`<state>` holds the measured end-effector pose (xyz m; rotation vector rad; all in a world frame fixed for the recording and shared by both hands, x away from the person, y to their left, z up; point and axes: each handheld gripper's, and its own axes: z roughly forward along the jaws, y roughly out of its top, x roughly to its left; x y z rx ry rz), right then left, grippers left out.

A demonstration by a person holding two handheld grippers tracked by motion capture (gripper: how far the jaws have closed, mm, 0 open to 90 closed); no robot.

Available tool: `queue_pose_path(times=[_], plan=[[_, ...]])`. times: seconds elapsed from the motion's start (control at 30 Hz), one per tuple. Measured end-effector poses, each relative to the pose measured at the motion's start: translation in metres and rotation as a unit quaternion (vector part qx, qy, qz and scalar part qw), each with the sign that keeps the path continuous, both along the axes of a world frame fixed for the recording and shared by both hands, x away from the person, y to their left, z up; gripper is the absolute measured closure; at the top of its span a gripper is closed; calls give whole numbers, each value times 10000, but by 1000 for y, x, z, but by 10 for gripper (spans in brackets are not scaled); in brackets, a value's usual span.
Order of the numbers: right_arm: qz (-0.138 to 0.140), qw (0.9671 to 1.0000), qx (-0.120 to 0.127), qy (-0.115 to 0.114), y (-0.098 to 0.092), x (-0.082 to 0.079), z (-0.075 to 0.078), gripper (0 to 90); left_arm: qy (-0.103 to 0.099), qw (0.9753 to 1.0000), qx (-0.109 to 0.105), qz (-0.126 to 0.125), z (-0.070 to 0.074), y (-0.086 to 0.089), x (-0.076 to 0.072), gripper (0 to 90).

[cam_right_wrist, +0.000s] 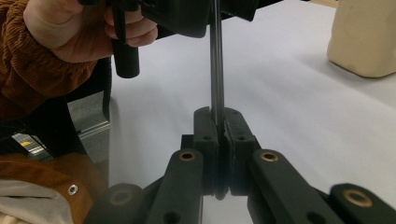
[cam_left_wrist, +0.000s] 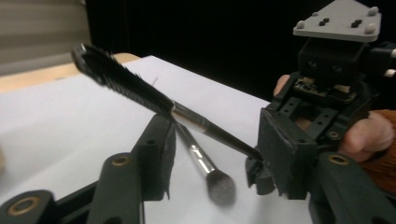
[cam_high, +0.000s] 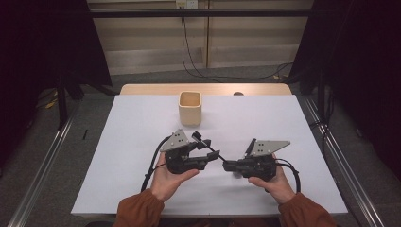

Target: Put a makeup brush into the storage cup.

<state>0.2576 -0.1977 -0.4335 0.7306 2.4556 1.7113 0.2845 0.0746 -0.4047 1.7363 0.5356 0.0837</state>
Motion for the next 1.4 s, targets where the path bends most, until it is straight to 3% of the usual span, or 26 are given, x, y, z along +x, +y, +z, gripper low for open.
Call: queue_pose_path(times=[0.3,0.33,0.63,0.9,1.0,1.2,1.4], plan=[[2,10000,-51,-3,0,0,-1,857,327,9991,-285,-4,1,5,4,653],[9,10000,-36,3,0,0,-1,857,428,9983,-405,-41,0,6,4,663],[33,10000,-13,-11,3,0,-2,856,445,9980,-443,-27,3,6,2,746],[29,10000,-87,-29,4,-1,-3,852,206,9990,-386,-55,10,-2,-2,787],[-15,9999,-113,-14,4,-1,-4,845,260,9988,-405,-129,10,-3,-2,803],[-84,9999,-102,29,4,0,-5,825,561,9958,-685,-232,11,-5,-4,852],[-74,9999,-71,67,3,0,-4,810,435,9970,-585,-263,14,-7,-7,855]])
